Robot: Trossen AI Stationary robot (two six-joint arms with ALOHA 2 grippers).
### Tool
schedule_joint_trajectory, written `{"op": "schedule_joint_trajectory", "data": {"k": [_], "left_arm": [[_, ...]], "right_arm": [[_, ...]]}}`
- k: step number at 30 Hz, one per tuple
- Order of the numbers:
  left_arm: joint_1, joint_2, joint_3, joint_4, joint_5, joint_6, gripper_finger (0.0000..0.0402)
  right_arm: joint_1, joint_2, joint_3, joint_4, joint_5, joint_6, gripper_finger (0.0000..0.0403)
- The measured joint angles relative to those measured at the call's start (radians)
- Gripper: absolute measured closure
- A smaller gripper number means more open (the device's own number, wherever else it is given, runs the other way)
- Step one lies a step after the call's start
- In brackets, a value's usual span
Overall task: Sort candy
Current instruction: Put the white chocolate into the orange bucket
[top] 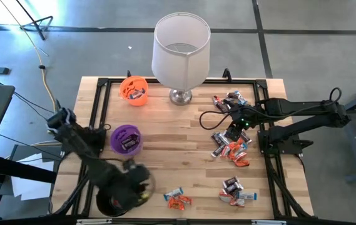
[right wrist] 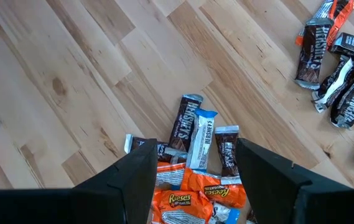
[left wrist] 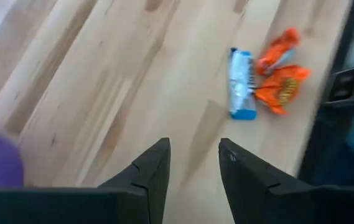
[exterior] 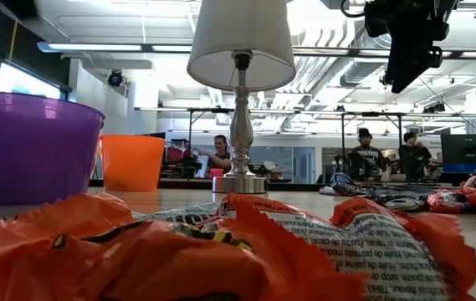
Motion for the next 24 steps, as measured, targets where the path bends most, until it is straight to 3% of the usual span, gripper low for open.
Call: {"op": "schedule_joint_trajectory", "data": {"k": [4,10,14,18,24], "left_arm": [[0.095,0.101,0.000,0.075,0.074,0.187,0.0277],[0.198,0.222,-0.001,0.205,0.273,0.459,0.0277],[0.227,0.251,-0.001,0.299,0.310,0.590,0.0277],[0.243,0.252,-0.001,0.398,0.345,0.678,0.0277],[0.254,0.253,-0.001,0.471,0.403,0.681,0.0277]], "right_arm": [[0.000,0.000,0.000,0.000,0.000,0.000,0.0192],[0.000,0.000,0.000,0.000,0.000,0.000,0.0192],[0.000,0.000,0.000,0.000,0.000,0.000,0.0192],[0.000,0.000,0.000,0.000,0.000,0.000,0.0192],[0.000,0.000,0.000,0.000,0.000,0.000,0.0192]]}}
